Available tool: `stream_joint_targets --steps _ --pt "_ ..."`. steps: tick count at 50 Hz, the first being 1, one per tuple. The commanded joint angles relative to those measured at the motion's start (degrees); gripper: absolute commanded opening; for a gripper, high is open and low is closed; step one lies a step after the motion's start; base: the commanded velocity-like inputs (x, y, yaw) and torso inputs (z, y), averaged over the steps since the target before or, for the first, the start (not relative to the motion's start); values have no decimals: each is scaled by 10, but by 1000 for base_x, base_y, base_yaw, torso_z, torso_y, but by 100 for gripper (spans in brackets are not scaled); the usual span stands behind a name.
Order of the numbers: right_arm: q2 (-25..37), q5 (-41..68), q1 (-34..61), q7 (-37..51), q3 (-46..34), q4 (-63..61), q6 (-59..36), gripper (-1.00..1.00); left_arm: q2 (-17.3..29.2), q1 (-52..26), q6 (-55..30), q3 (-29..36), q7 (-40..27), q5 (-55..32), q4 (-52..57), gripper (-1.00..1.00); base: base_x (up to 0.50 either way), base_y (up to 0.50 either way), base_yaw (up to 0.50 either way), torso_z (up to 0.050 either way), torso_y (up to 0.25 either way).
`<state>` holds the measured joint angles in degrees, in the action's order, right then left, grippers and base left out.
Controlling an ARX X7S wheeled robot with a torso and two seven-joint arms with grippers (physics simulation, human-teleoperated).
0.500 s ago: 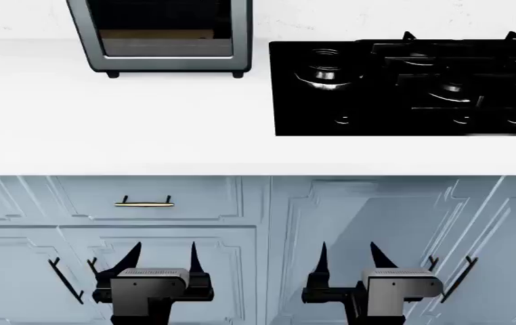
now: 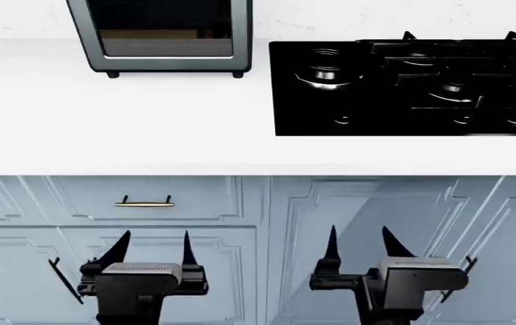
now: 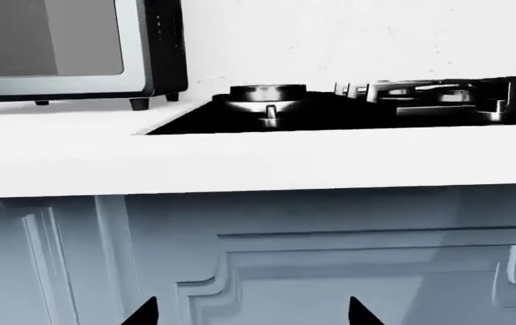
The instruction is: Turn on the toaster oven by setting the timer.
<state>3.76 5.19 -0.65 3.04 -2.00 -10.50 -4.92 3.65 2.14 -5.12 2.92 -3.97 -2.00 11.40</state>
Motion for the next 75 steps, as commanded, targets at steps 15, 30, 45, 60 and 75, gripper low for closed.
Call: stream_joint_targets --steps 15,30,45,60,75 --pt "103 110 297 35 61 -295 -501 100 80 -375 -707 -130 84 -177 422 100 0 0 0 0 0" --pt "115 152 581 56 87 -223 -776 100 228 -631 -845 -257 -385 -786 242 100 0 0 0 0 0" --pt "124 153 678 66 85 -175 -801 100 327 -731 -813 -174 -430 -819 143 100 0 0 0 0 0" --pt "121 163 658 60 97 -174 -783 100 323 -679 -780 -174 -432 -843 184 100 0 0 0 0 0" --pt "122 168 658 64 97 -173 -782 100 333 -676 -764 -163 -434 -847 184 100 0 0 0 0 0"
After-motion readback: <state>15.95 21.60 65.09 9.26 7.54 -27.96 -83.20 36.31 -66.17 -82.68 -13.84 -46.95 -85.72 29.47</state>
